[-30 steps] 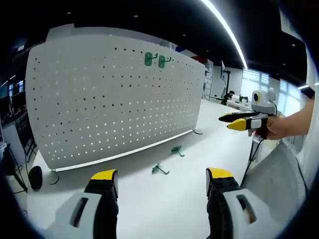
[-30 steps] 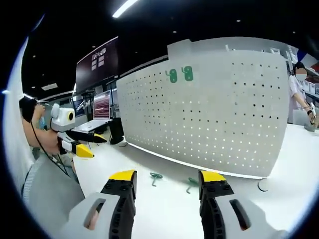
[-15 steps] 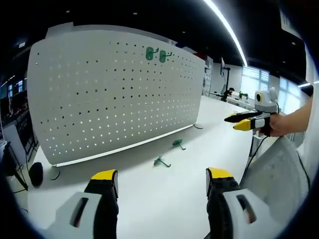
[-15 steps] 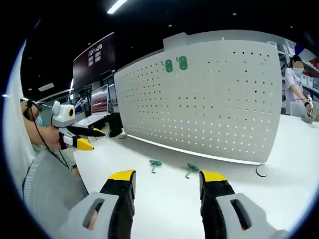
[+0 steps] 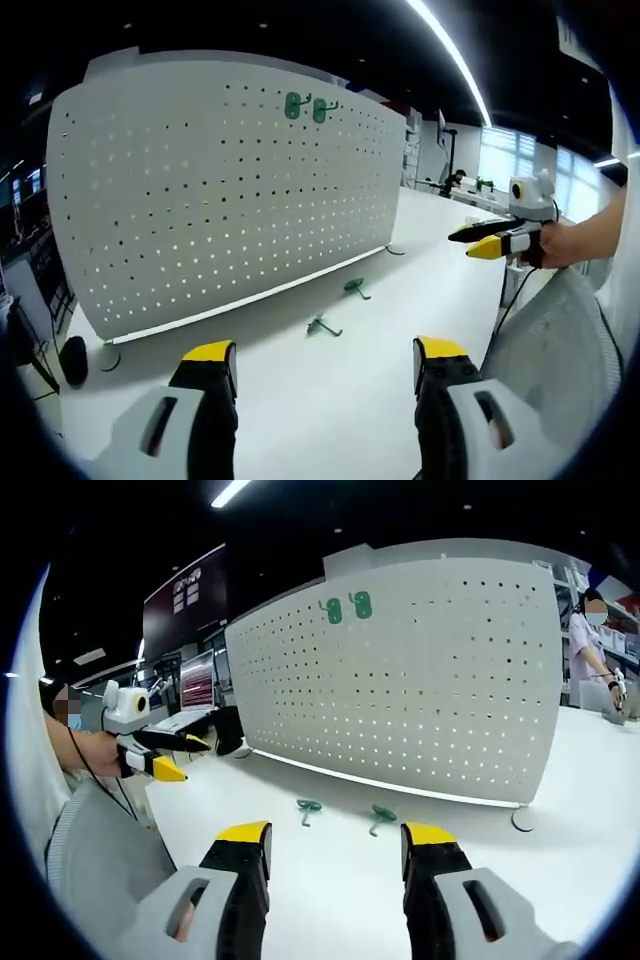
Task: Insert the hook assembly into the mounting plate slot until the hook locks in place.
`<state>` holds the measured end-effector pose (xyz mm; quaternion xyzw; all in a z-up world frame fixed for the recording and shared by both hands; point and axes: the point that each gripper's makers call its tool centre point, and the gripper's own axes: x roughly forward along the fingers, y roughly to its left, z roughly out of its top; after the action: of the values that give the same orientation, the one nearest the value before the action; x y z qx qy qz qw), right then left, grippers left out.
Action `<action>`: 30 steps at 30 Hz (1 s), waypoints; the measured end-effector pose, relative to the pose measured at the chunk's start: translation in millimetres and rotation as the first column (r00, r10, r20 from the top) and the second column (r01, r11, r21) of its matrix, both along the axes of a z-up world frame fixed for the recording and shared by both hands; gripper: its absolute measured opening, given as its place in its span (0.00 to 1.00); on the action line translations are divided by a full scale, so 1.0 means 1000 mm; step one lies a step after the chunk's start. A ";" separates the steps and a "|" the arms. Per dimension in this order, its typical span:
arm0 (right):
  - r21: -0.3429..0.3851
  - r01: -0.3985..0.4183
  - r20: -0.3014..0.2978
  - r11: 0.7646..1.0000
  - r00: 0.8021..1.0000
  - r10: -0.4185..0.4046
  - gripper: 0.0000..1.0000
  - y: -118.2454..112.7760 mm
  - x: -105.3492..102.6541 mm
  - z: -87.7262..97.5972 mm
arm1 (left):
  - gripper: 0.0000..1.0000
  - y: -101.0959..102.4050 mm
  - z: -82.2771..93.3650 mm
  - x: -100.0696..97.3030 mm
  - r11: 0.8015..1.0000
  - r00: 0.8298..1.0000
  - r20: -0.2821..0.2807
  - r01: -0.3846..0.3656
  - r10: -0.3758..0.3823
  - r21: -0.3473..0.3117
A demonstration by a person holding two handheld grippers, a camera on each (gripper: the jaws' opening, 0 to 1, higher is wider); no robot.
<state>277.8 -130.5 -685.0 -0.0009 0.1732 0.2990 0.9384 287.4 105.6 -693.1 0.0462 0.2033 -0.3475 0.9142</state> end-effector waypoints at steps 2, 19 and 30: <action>0.001 -0.004 -0.002 1.000 1.000 0.004 0.50 0.001 -0.001 0.000 | 0.74 -0.002 0.000 0.002 0.999 1.000 0.011 0.027 -0.027 0.026; -0.025 0.003 -0.030 1.000 1.000 -0.004 0.50 -0.001 -0.003 -0.009 | 0.73 -0.033 -0.014 0.021 0.917 0.957 -0.041 0.286 -0.286 0.279; -0.040 -0.003 -0.062 0.999 0.998 0.000 0.51 0.000 -0.005 -0.016 | 0.72 -0.048 -0.030 0.030 0.833 0.915 -0.103 0.398 -0.390 0.383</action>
<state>272.7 -130.4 -701.3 -0.0106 0.2079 0.2961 0.9322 317.9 58.1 -722.6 0.2675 0.2649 -0.4801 0.7923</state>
